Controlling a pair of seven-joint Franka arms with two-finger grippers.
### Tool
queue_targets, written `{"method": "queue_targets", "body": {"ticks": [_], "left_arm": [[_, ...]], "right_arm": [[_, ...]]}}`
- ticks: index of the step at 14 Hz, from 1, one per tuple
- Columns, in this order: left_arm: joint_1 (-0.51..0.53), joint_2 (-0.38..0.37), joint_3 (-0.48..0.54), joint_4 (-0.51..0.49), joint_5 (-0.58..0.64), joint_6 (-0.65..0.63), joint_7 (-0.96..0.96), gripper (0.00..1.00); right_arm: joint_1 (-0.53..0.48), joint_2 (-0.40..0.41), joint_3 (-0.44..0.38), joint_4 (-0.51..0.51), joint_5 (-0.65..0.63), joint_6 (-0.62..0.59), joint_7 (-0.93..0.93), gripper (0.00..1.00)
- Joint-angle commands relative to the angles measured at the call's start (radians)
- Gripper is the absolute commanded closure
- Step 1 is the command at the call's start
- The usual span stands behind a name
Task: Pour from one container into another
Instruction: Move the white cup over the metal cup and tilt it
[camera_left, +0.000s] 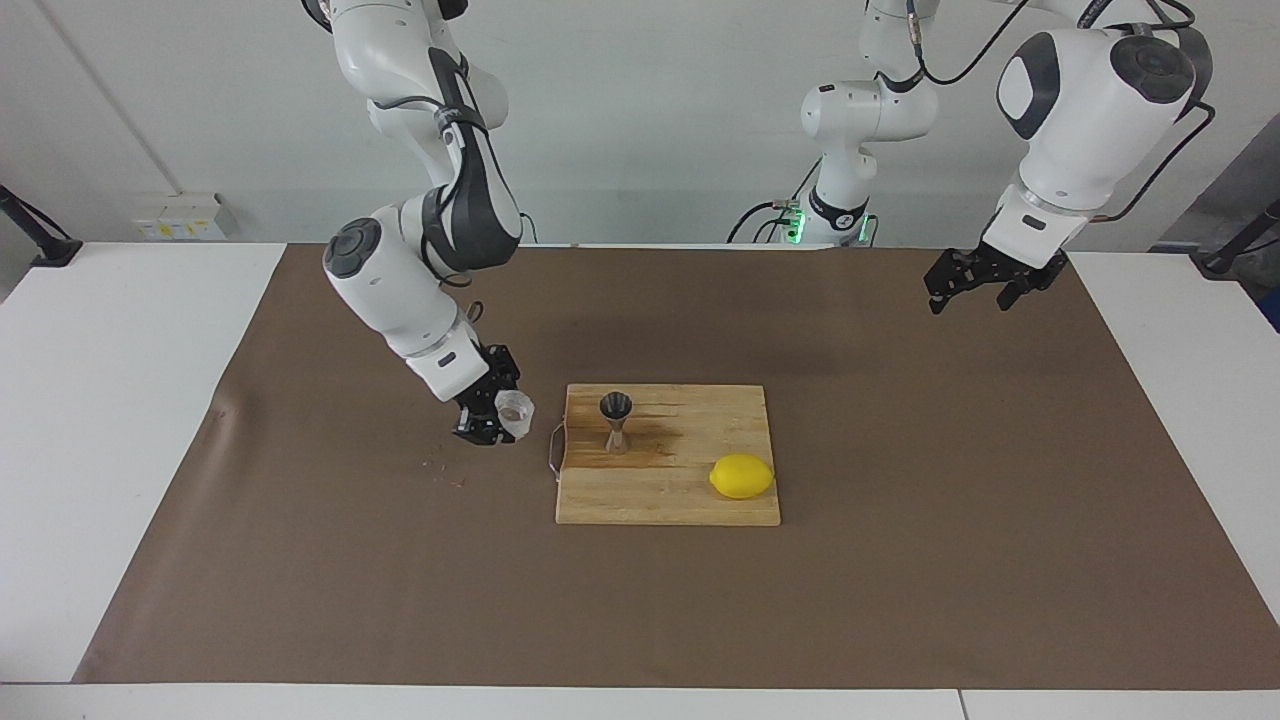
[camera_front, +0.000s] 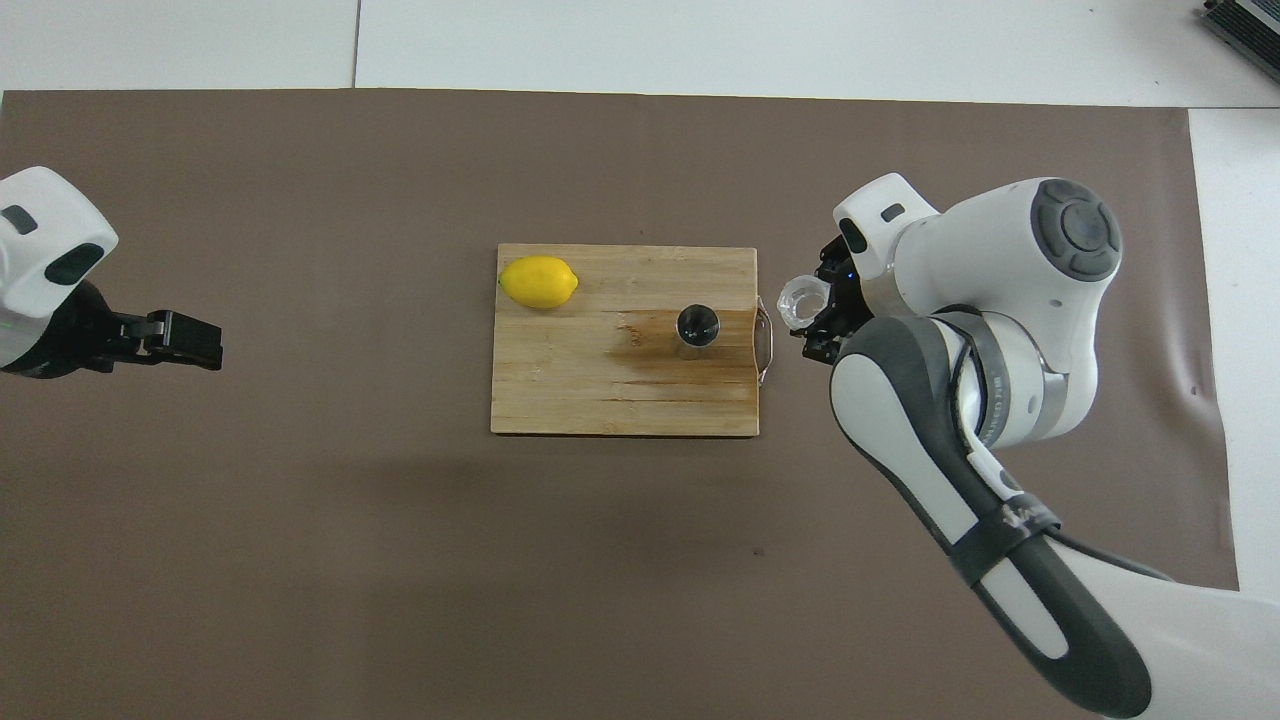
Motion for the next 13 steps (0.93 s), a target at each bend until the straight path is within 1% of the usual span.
{"method": "queue_targets", "body": {"ticks": [1, 4, 7, 11, 13], "left_arm": [[0.022, -0.033, -0.002, -0.023, -0.009, -0.008, 0.036, 0.00], [0.021, -0.033, 0.001, -0.023, -0.009, -0.011, 0.035, 0.00], [0.021, -0.033, 0.001, -0.023, -0.009, -0.011, 0.036, 0.00], [0.021, -0.033, 0.001, -0.023, -0.009, -0.012, 0.036, 0.00], [0.021, -0.033, 0.001, -0.023, -0.009, -0.012, 0.036, 0.00]], "right_arm": [[0.047, -0.007, -0.001, 0.012, -0.103, 0.011, 0.112, 0.70], [0.116, -0.008, -0.001, 0.018, -0.263, 0.011, 0.256, 0.70], [0.153, -0.012, -0.001, 0.018, -0.344, 0.006, 0.315, 0.70], [0.192, -0.025, 0.001, 0.018, -0.484, -0.020, 0.430, 0.69], [0.210, -0.030, 0.001, 0.018, -0.521, -0.030, 0.451, 0.69]]}}
